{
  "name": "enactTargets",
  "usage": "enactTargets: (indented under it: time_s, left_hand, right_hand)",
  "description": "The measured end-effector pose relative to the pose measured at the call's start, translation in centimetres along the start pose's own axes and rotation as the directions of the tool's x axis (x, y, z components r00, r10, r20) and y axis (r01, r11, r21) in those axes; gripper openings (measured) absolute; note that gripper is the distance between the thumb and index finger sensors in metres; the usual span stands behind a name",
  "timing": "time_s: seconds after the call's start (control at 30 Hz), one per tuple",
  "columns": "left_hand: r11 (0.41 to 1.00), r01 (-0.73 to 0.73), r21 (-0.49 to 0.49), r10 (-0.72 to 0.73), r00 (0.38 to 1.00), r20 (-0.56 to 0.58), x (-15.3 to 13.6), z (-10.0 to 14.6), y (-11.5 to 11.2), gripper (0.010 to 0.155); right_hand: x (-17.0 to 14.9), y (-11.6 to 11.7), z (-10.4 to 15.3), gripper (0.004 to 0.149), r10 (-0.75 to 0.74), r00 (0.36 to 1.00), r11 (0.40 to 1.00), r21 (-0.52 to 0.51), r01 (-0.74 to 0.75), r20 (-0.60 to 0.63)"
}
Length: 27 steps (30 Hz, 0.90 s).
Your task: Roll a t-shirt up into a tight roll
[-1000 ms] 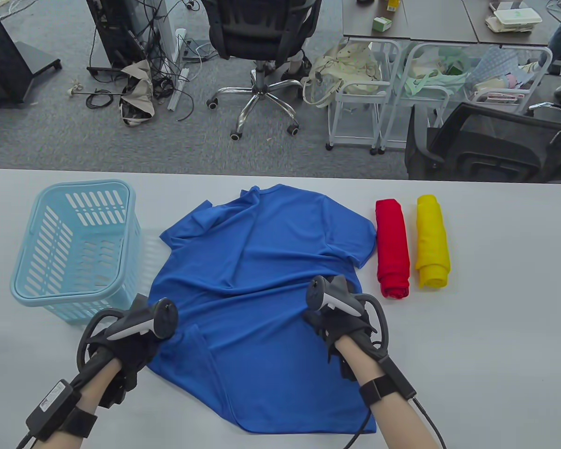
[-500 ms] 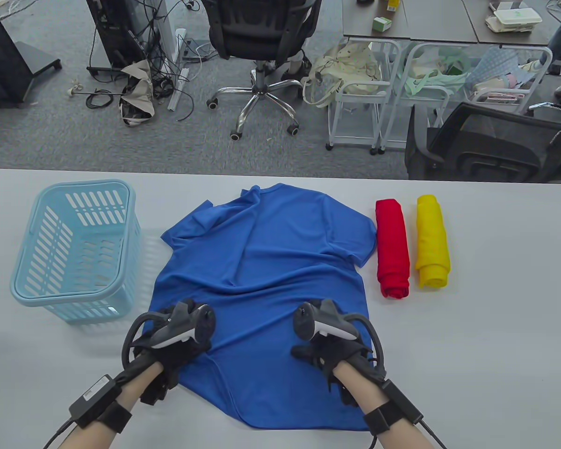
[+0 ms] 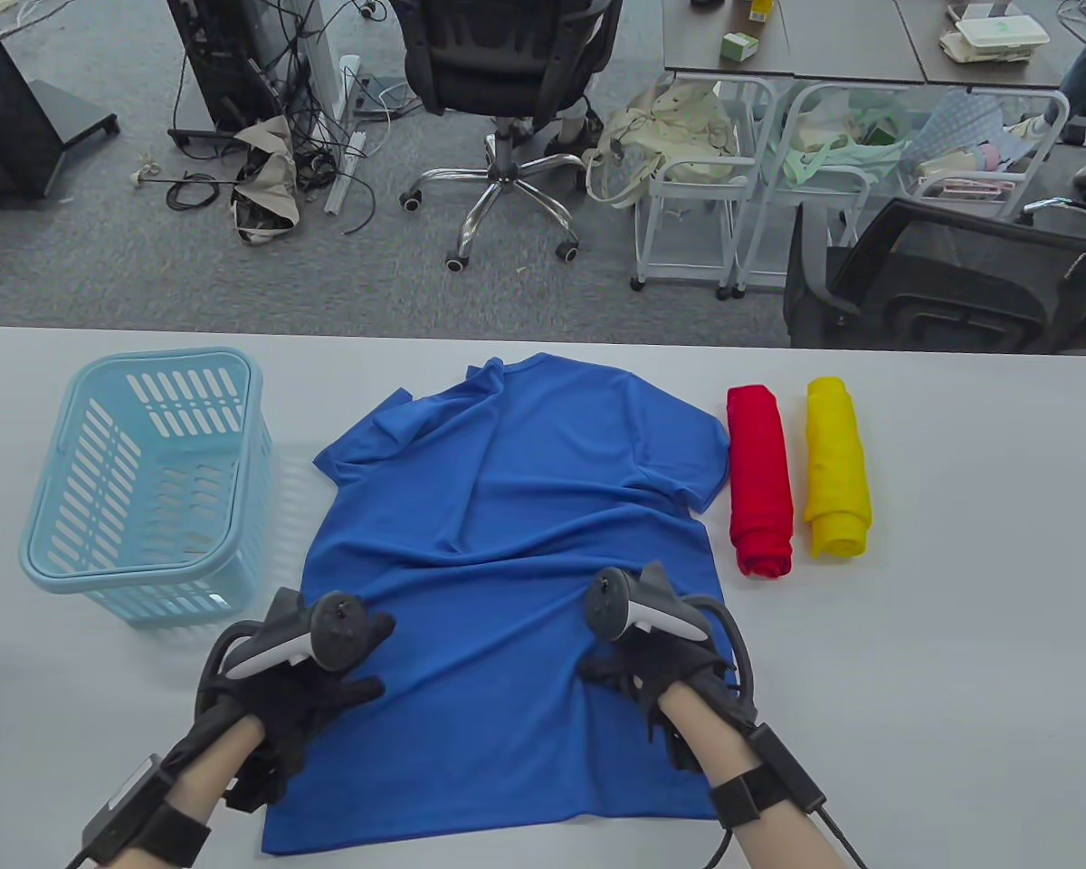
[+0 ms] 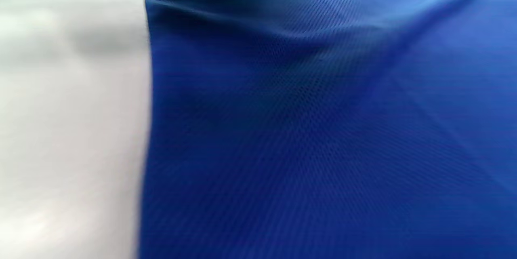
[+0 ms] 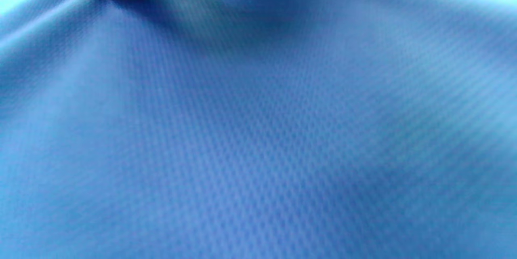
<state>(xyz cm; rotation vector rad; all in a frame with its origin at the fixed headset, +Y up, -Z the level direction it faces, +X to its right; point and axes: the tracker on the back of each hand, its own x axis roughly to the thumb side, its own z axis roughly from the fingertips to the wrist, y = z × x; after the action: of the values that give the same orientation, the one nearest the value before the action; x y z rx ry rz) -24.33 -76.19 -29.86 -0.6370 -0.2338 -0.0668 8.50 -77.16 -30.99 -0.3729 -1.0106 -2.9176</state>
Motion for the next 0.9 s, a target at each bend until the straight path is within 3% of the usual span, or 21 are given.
enactTargets:
  time_s: [0.07, 0.17, 0.27, 0.33, 0.43, 0.47, 0.53, 0.6, 0.67, 0.73, 0.83, 0.9]
  left_hand:
    - [0.990, 0.134, -0.045, -0.137, 0.987, -0.079, 1.0, -1.2, 0.4, 0.075]
    - [0.966, 0.257, 0.041, -0.250, 0.960, -0.124, 2.2, -1.5, 3.1, 0.070]
    - [0.973, 0.215, 0.079, -0.199, 0.965, -0.169, 2.7, -2.5, 6.3, 0.068]
    - [0.975, 0.194, 0.108, -0.170, 0.965, -0.202, 2.8, -4.0, 8.3, 0.066]
    - [0.982, 0.162, 0.100, -0.130, 0.953, -0.273, 2.2, -7.7, 10.7, 0.066]
    - [0.988, 0.134, 0.080, -0.105, 0.952, -0.289, 1.9, -9.4, 11.2, 0.066]
    - [0.997, 0.076, 0.030, -0.066, 0.963, -0.261, 1.7, -12.0, 11.4, 0.068]
    - [0.999, 0.022, -0.047, -0.029, 0.987, -0.161, 2.2, -14.0, 11.0, 0.069]
    - [0.998, 0.041, -0.047, -0.048, 0.986, -0.158, 2.7, -15.4, 10.9, 0.070]
    - [0.996, 0.083, -0.023, -0.086, 0.966, -0.244, 1.4, -16.9, 11.4, 0.073]
    - [0.992, -0.120, -0.036, 0.095, 0.911, -0.402, -2.6, -18.2, 11.8, 0.076]
    - [0.988, -0.154, 0.004, 0.134, 0.842, -0.522, -4.4, -18.2, 12.2, 0.078]
  right_hand:
    - [0.0, 0.5, 1.3, 0.085, 0.078, 0.997, 0.997, 0.006, -0.078, -0.006]
    - [-0.1, 0.6, 2.7, 0.085, 0.089, 0.996, 0.996, -0.001, -0.089, 0.010]
    - [-0.4, -0.3, 3.0, 0.080, 0.036, 0.999, 0.993, -0.116, -0.038, -0.019]
    - [-1.0, -0.2, 2.6, 0.083, 0.024, 0.998, 0.991, -0.132, -0.031, -0.052]
    - [-2.2, 1.3, 1.0, 0.084, 0.031, 0.997, 0.998, -0.044, -0.035, -0.073]
    - [-2.7, 1.6, 0.9, 0.085, -0.032, 0.999, 0.999, 0.006, 0.032, -0.030]
    - [-2.8, 1.7, 1.3, 0.086, -0.058, 0.998, 0.998, -0.020, 0.058, -0.034]
    - [-2.6, 1.8, 1.5, 0.086, 0.000, 0.999, 1.000, -0.010, 0.000, -0.047]
    - [-2.4, 1.8, 1.7, 0.087, -0.001, 0.999, 1.000, -0.008, 0.001, -0.049]
    - [-2.4, 1.7, 1.9, 0.089, 0.018, 0.998, 1.000, 0.000, -0.018, -0.054]
    - [-2.4, 2.0, 2.5, 0.090, 0.032, 0.998, 0.999, 0.003, -0.032, -0.061]
    - [-2.6, 2.0, 2.6, 0.091, 0.023, 0.998, 1.000, 0.002, -0.023, -0.057]
